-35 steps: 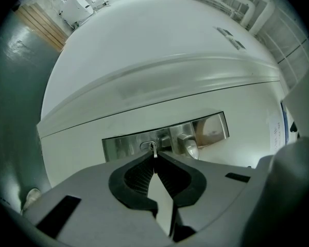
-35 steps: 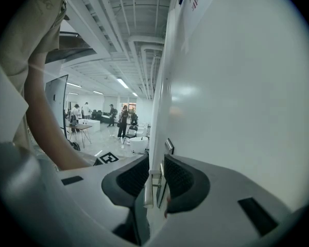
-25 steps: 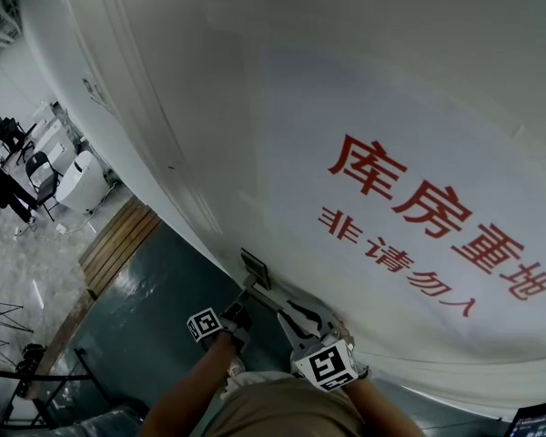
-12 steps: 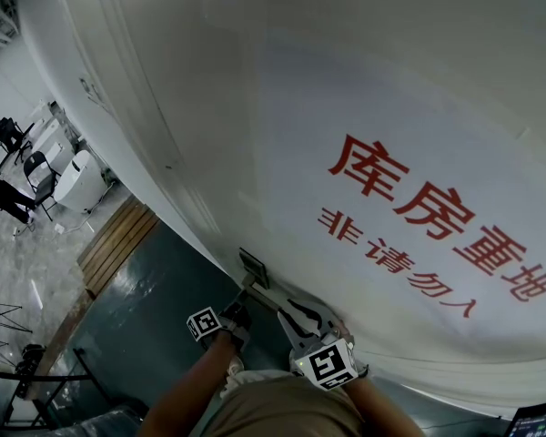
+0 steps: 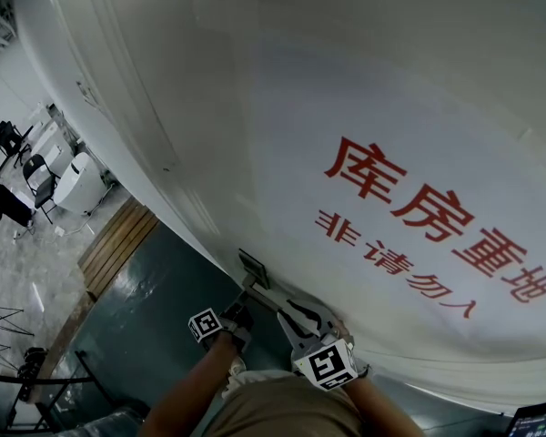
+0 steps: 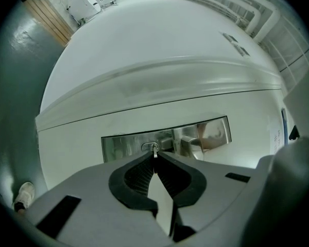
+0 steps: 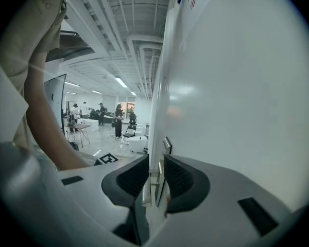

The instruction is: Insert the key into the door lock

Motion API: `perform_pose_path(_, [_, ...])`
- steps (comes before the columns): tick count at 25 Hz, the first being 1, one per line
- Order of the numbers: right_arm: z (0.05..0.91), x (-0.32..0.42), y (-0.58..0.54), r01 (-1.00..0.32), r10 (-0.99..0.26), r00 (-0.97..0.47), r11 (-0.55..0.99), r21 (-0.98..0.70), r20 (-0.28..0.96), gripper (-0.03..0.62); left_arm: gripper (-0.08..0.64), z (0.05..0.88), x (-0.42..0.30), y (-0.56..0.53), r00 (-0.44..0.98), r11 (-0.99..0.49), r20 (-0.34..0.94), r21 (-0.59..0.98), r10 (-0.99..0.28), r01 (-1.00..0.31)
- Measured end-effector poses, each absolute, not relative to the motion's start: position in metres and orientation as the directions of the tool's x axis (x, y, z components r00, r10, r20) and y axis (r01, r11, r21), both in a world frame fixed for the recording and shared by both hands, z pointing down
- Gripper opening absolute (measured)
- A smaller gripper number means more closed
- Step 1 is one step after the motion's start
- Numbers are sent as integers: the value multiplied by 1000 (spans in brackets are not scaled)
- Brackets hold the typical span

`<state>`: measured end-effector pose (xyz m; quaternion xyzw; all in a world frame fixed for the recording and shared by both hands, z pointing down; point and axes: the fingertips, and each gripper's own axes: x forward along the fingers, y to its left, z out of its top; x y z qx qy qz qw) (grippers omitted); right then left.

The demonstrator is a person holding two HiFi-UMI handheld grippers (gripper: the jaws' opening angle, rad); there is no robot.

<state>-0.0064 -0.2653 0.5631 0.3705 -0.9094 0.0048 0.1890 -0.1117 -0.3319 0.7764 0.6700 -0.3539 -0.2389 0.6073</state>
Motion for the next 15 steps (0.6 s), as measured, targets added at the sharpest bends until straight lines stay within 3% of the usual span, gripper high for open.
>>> perform_pose_path(15, [565,-7,-263,-679,-673,-650,723,128,353,97,31,781,-112,-334,629,8,86,992,-772,-126])
